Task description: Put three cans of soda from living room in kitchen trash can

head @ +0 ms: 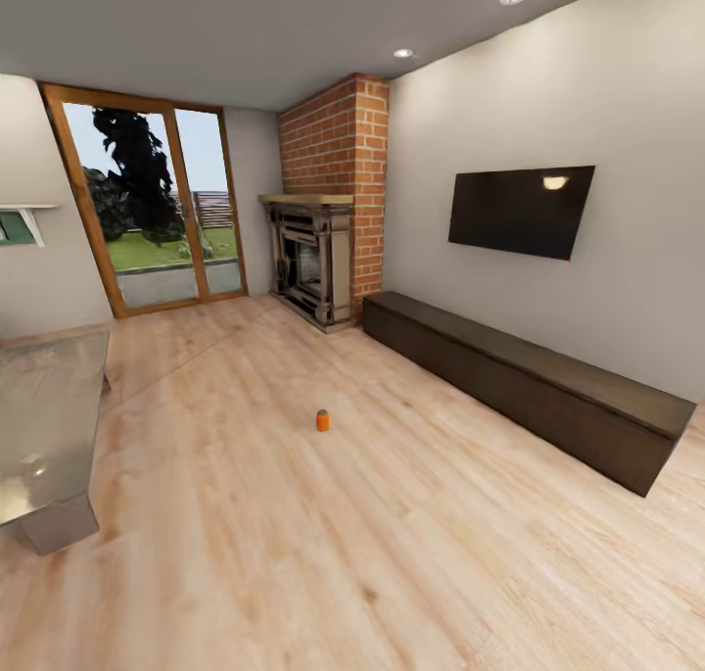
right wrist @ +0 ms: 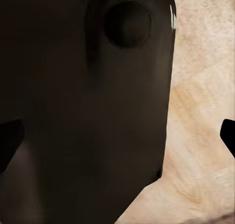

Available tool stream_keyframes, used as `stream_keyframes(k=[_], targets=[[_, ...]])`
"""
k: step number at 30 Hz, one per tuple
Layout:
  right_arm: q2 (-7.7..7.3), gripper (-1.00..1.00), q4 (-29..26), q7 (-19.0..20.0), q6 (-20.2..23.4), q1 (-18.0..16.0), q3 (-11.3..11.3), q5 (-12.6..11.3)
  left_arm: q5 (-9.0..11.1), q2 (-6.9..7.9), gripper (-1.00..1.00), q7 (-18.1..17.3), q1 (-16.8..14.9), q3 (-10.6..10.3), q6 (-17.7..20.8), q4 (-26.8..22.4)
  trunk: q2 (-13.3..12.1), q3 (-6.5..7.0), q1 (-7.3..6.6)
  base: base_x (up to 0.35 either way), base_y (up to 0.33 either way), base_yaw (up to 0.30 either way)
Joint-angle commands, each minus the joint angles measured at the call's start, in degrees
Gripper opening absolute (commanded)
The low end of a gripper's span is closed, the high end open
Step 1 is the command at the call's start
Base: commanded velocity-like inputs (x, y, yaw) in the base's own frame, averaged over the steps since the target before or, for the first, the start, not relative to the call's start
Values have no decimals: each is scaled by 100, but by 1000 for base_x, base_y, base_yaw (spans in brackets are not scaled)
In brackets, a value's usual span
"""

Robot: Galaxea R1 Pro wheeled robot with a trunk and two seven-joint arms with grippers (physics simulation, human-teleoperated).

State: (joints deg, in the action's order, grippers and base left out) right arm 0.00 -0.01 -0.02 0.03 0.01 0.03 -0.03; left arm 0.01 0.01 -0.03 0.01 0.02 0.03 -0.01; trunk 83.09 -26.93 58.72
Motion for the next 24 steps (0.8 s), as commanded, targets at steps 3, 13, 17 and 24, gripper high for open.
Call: stream_keyframes(k=[3,13,17,24], targets=[[-73,100,99,-16,94,99,92,-62,2,46,100,-16,99,17,95,99,-1,0,0,0,0,0],[-73,100,424,-16,356,202,99,-62,2,46,100,-16,224,17,308,235,-1,0,0,0,0,0],[-73,100,433,-16,356,202,99,-62,2,46,100,-16,224,17,308,235,-1,0,0,0,0,0],[-73,100,433,-16,356,202,99,-62,2,46,100,-16,224,17,308,235,-1,0,0,0,0,0]])
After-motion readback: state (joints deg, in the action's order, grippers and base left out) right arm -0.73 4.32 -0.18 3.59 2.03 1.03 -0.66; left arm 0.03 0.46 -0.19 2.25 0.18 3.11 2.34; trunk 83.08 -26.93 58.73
